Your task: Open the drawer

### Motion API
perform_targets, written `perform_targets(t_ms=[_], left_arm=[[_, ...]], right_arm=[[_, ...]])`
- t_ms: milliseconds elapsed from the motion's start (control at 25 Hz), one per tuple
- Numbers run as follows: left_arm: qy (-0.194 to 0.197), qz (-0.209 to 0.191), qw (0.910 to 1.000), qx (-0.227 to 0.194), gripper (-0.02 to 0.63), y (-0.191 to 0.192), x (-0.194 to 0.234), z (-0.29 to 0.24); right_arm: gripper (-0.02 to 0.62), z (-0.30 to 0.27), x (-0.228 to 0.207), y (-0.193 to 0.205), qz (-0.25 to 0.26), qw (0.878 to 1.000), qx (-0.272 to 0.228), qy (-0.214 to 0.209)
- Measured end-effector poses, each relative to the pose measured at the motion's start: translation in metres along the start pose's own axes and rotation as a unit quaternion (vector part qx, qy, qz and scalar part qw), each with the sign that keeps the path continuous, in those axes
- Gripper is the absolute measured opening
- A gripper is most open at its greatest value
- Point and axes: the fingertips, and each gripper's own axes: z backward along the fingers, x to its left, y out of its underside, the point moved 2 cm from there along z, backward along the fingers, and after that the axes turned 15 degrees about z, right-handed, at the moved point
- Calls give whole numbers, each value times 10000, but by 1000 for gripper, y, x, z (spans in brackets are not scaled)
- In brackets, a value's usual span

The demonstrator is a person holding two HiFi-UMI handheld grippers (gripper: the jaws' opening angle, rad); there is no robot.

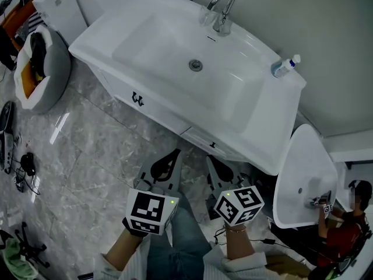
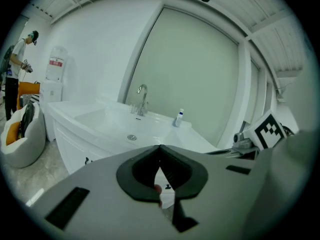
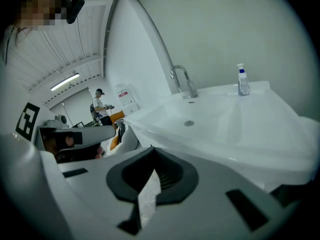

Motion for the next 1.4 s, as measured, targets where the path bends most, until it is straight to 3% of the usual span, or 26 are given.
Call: perform_targets(t_ms=[400, 760, 1120, 1400], left_arm=[[-9, 126, 9995, 301, 15, 67, 43, -21], [-8, 97, 9994, 332, 15, 116, 72, -38], [-106, 150, 9988, 445, 15, 158, 98, -52], [33, 6, 9990, 449, 15, 177, 96, -63]], right_arm=[[9, -33, -11, 61, 94, 9996, 130, 253], [9, -63, -9, 106, 199, 9990, 98, 379], [11, -81, -27, 157, 391, 9955, 283, 814], [11, -91, -55, 188, 774, 9882, 490, 1225]])
